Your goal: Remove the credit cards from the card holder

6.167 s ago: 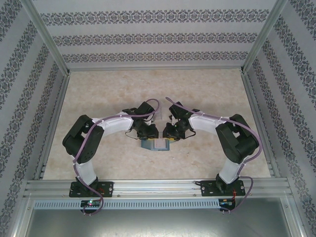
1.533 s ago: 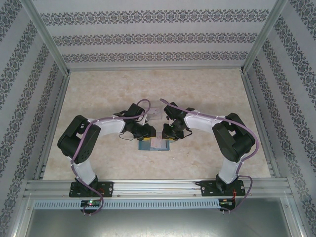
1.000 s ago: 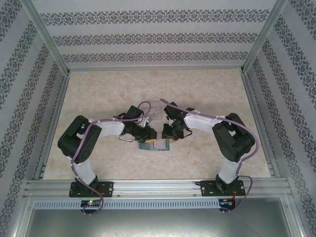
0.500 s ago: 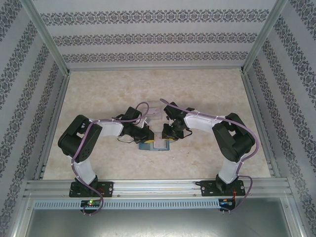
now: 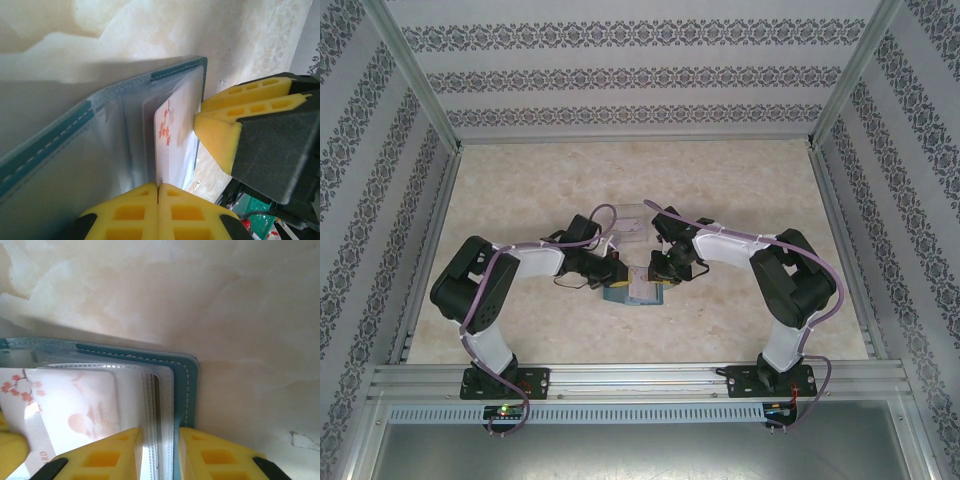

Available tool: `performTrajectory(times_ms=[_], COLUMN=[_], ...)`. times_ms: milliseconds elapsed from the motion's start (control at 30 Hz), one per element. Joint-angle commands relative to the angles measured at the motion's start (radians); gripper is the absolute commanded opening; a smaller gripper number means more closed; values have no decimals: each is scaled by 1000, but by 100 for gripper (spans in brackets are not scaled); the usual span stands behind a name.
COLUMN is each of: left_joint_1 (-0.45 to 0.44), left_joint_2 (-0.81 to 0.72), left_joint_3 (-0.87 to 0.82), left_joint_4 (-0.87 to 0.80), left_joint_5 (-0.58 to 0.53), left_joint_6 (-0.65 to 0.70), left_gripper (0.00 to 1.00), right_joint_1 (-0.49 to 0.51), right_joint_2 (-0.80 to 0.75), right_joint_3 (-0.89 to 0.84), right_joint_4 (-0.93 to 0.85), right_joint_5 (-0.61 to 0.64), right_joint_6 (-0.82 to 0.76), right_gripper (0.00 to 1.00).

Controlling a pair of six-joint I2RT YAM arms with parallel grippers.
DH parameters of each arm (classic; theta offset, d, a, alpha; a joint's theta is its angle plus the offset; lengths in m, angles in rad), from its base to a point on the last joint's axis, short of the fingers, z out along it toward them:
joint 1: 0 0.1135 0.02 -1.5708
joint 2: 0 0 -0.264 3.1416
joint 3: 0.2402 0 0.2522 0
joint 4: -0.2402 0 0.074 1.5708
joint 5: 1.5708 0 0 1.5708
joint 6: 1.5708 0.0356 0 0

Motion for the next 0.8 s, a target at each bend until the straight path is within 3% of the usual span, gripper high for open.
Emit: performTrajectory(times_ms=[0,333,767], left_joint_1=[26,48,59], left_joint_2=[-51,-100,-128], left_joint_3=[-2,30,47], left_joint_4=[-78,-259,-334], left_joint_5=[-30,-102,-141], left_joint_6=[52,138,167], left_gripper=[5,4,5], right_joint_1=[14,18,19], right_joint_2=[48,55,60], right_joint_3=[-4,7,6], right_joint_4=[-51,-55,-52], right_joint_5=[30,27,24], right_joint_6=[0,-5,-6], right_gripper=[26,26,26])
